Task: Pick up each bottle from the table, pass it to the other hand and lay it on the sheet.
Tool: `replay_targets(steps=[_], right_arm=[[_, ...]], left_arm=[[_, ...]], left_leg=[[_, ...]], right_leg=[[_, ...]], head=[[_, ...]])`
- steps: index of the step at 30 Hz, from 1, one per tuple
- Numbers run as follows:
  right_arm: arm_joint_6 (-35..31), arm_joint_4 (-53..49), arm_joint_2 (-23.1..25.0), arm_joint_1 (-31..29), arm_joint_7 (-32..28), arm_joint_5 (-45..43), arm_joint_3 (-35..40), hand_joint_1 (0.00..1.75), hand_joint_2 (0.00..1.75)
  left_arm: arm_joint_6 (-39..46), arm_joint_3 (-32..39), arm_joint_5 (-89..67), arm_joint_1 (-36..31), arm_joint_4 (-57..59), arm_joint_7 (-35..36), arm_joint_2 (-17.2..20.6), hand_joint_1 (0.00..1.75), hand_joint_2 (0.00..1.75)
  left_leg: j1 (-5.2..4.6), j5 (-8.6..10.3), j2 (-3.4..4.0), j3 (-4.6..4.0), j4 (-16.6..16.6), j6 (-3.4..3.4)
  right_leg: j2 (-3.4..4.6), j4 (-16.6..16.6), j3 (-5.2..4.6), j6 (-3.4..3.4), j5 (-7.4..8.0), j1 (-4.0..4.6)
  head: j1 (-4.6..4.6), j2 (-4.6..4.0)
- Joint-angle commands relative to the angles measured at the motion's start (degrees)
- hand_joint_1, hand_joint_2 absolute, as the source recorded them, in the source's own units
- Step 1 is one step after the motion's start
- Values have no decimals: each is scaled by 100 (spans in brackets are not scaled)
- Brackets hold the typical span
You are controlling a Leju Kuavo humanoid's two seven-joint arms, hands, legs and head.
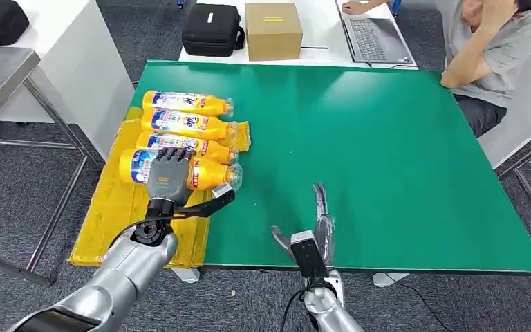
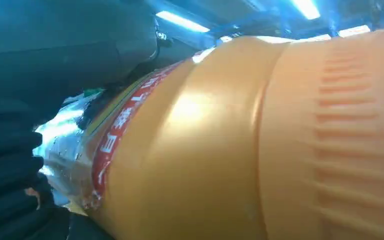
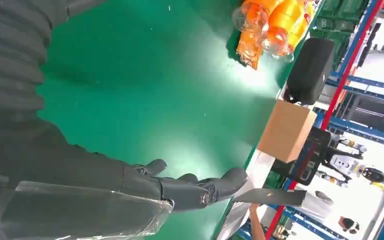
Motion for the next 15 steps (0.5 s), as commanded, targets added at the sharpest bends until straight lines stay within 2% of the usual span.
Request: replay_targets(steps=[1,7,15], right_arm=[[-3,241,-3,-102,2,-20,-145,0,175],[-15,191,-63,-44,2,3,-132,0,175],[-12,261,-30,-105,2,-29,-132,0,175]], left_arm=[[-308,-696,-3,-455,800,59,276,175,175],[-524,-717,-3,-341,676,-226,225,175,175],[-1012,-727,178,-389,763,-768,-108,175,175]], left_leg=[[-1,-4,8,12,-3,-4],[-2,-4,2,11,-3,-5],[-2,-5,-6,7,1,-4]], right_leg=[[2,0,9,-4,-4,-1],[-3,1,9,-5,-6,-1],[-12,4,6,-4,-10,-1]], head=[[2,0],[2,0],[2,0]])
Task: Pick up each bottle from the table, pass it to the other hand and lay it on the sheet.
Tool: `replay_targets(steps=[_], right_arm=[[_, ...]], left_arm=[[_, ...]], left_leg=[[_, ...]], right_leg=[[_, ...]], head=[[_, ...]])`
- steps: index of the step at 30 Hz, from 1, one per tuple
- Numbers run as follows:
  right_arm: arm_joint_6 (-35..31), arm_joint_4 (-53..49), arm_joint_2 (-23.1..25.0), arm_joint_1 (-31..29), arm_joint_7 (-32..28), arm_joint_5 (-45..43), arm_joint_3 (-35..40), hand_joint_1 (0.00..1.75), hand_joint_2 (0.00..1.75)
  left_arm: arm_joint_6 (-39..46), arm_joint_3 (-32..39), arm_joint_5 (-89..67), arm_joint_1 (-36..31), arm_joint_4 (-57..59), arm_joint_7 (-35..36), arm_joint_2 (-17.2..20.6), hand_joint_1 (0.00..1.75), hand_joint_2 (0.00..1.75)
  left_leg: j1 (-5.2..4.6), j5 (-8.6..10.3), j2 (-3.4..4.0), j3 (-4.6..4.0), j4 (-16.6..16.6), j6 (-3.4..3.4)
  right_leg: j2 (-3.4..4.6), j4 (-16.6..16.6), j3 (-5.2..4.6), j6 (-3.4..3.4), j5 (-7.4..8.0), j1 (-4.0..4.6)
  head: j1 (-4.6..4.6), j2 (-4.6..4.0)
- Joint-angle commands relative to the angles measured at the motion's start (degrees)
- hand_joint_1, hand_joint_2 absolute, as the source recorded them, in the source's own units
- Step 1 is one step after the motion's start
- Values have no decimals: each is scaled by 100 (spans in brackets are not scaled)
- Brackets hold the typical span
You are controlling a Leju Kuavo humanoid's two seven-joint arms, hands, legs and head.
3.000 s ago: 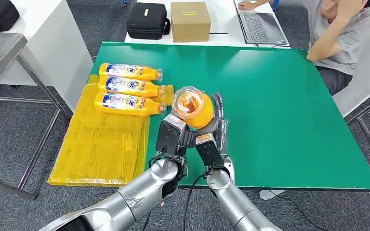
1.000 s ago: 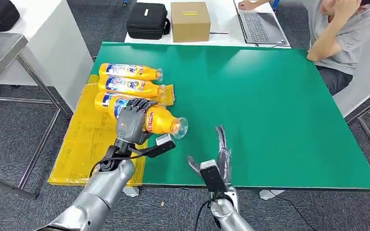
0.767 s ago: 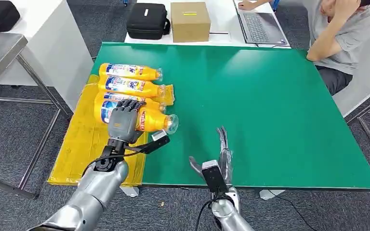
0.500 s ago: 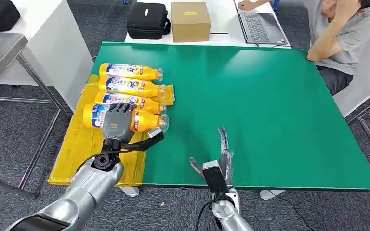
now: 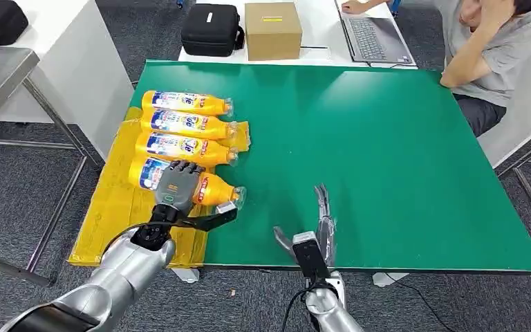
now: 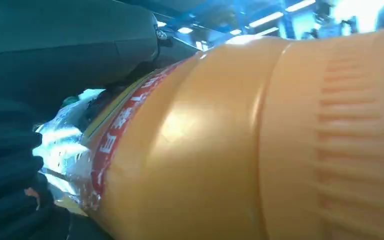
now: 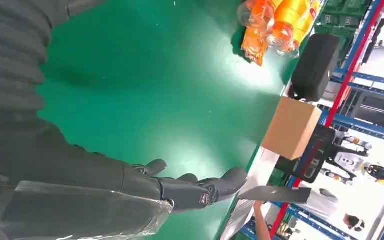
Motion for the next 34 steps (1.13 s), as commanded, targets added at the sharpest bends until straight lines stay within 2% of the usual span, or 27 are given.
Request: replay_targets(steps=[1,4,12,20,29,31,34], right_arm=[[7,262,-29,-161,2,-55,-56,0,175],[0,238,-29,-145,2,-55,-47,0,175],[-37,285,-7,-139,2,-29,-71,0,175],[-48,355,-21,-164,2,17,-61,0,175],[-45,382,-16,-177,2,29,-34,0,175],[-57,392,-27,-184,2,26,-23,0,175],[-61,423,-42,-241,2,31,17,0,175]], left_arm=[[-433,-238,165,-335,457,-431,-236,175,175],[-672,-202,265,-354,540,-642,-280,175,175],[-933,-50,422,-409,756,-587,-332,175,175],[-1105,212,440,-566,952,422,-261,175,175],[-1163,279,474,-597,986,507,-224,175,175],[-1095,419,591,-607,974,512,-194,175,175],[-902,548,726,-573,991,101,-212,175,175]], left_leg=[[-2,-2,-6,9,-1,-3],[-3,-6,-2,13,-1,-4],[-5,-10,-1,23,1,-7],[-2,-5,7,11,-1,-5],[-3,-4,5,9,-1,-5],[-7,-12,7,31,-2,-9],[-2,-6,12,14,-1,-7]], right_leg=[[-11,1,10,-3,-6,-1],[-7,3,13,-4,-9,-2],[-9,9,20,-7,-15,-3],[2,4,8,-4,-5,0],[0,6,7,-4,-5,-2],[-1,12,24,-8,-15,-4],[6,6,10,-6,-5,0]], head=[[2,0],[2,0],[2,-2],[0,0],[0,0],[2,0],[2,0]])
